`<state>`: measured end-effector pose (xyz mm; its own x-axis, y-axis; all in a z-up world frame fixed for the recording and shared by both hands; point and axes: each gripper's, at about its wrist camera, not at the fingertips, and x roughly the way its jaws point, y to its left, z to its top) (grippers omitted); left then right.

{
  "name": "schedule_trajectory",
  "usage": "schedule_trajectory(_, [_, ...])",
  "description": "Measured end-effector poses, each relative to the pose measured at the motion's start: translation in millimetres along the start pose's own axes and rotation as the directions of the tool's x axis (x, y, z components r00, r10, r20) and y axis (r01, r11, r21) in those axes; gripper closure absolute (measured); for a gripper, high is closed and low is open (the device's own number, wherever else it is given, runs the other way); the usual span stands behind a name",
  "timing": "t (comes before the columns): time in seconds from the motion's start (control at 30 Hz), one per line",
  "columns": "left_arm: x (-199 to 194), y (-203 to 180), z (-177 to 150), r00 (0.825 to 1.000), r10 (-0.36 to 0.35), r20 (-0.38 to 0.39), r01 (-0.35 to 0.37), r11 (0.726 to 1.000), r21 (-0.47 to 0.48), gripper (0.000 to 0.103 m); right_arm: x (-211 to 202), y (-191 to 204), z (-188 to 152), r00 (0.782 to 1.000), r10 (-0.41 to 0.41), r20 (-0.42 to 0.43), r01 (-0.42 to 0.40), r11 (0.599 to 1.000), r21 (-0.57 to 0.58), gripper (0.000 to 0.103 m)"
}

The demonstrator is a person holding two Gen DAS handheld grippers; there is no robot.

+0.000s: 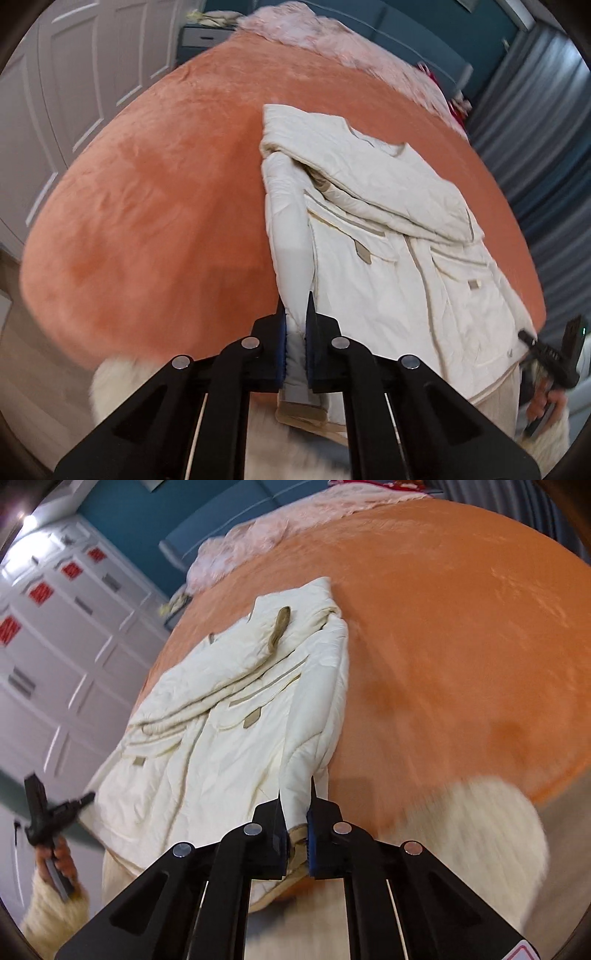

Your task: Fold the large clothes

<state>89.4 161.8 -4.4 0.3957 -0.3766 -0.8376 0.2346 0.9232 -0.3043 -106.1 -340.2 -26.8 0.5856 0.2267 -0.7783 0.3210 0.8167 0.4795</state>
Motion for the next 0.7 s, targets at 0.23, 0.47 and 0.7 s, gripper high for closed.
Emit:
schedule_trajectory(0.23, [-74.0,-13.1,-83.2,0.983,0.05,-0.174,-0.031,0.993,0.111,0.096,-83.6,13.5,-81.5,0.984,-0.054,-0.169,0.047,0.998,-0.042,0.097])
schedule_trajectory(0.47, [-106.0,-18.6,-90.9,0.999,0.0,-0.039,0.001,1.0,0.017,0.096,-92.2,20.0,-61.6,0.997,-0.024,-0.079,0.02,0.998,-0.052,0.097])
schedule_trajectory(0.7, [-103.3,-19.0,-21.7,0.983,-0.005,0.184,0.014,0.999,-0.049,0.096,-93.8,41.7,11.9,0.969,0.027,0.245,-0.004,0.996,-0.094,0.097])
